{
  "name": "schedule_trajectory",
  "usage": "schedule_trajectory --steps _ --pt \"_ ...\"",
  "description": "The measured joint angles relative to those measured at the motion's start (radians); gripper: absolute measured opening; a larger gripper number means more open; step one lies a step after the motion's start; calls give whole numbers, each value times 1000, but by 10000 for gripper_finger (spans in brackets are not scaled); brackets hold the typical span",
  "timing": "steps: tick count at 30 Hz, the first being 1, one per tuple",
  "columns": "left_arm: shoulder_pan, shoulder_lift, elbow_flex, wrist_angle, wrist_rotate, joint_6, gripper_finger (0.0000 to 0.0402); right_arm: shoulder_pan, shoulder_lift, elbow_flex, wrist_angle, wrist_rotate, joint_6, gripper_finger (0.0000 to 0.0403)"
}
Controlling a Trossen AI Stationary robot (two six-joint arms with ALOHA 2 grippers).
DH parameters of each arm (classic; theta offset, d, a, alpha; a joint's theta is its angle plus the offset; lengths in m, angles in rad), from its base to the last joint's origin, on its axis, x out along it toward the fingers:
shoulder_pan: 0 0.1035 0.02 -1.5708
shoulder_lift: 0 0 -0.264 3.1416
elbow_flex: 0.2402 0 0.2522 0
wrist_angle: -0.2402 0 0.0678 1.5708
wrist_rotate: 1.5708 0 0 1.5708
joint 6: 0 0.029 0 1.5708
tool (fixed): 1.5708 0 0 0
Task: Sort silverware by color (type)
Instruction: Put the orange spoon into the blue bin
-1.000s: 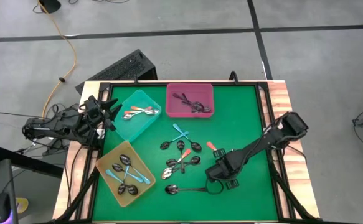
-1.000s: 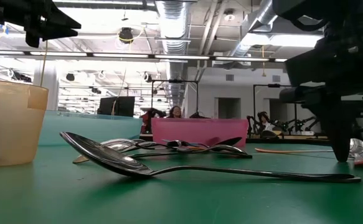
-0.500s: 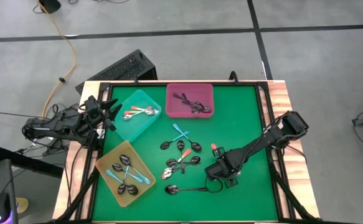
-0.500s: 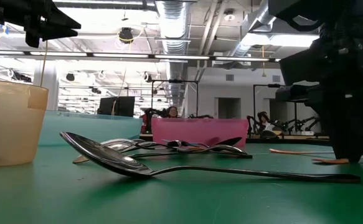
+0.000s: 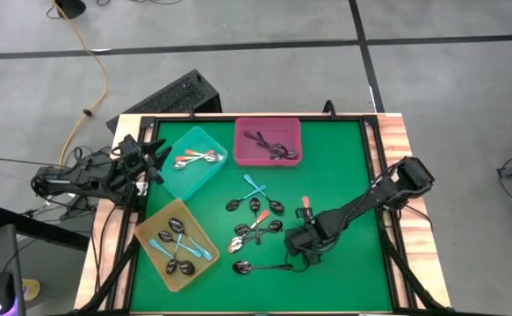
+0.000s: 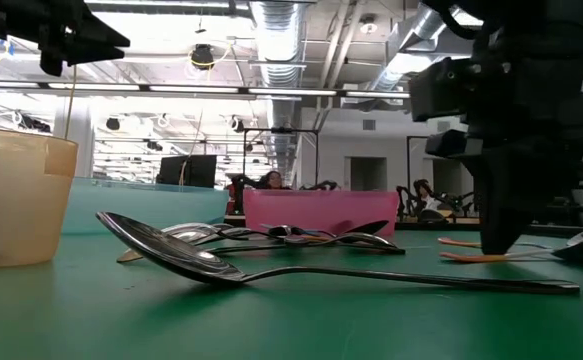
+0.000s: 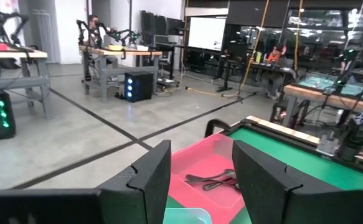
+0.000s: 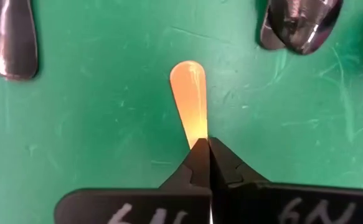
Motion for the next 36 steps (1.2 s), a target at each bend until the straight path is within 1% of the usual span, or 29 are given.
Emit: schedule_trajectory --steps 7,10,14,17,20,22,24,27,32,36 --pt "0 0 0 -1 -2 19 158 -1 4 67 -31 56 4 1" --pt "0 0 0 -1 0 19 158 1 4 105 -79 93 -1 1" --pt "0 0 0 -1 0 16 158 -1 2 152 -97 134 -69 1" --pt "0 0 0 -3 1 15 158 -13 2 182 -93 135 -126 1" --pt "0 0 0 -6 1 15 158 -30 1 203 -92 134 -134 1" --pt "0 0 0 -6 1 15 158 -39 1 211 -106 120 -119 4" --pt "0 0 0 -6 1 14 158 -40 0 212 -135 78 -94 8" --pt "0 0 0 -6 1 14 158 -22 -1 212 -235 20 -47 9" --pt "0 0 0 -6 1 13 158 3 -1 212 -371 20 60 15" --pt "0 0 0 -7 1 13 158 6 -1 212 -384 11 122 39"
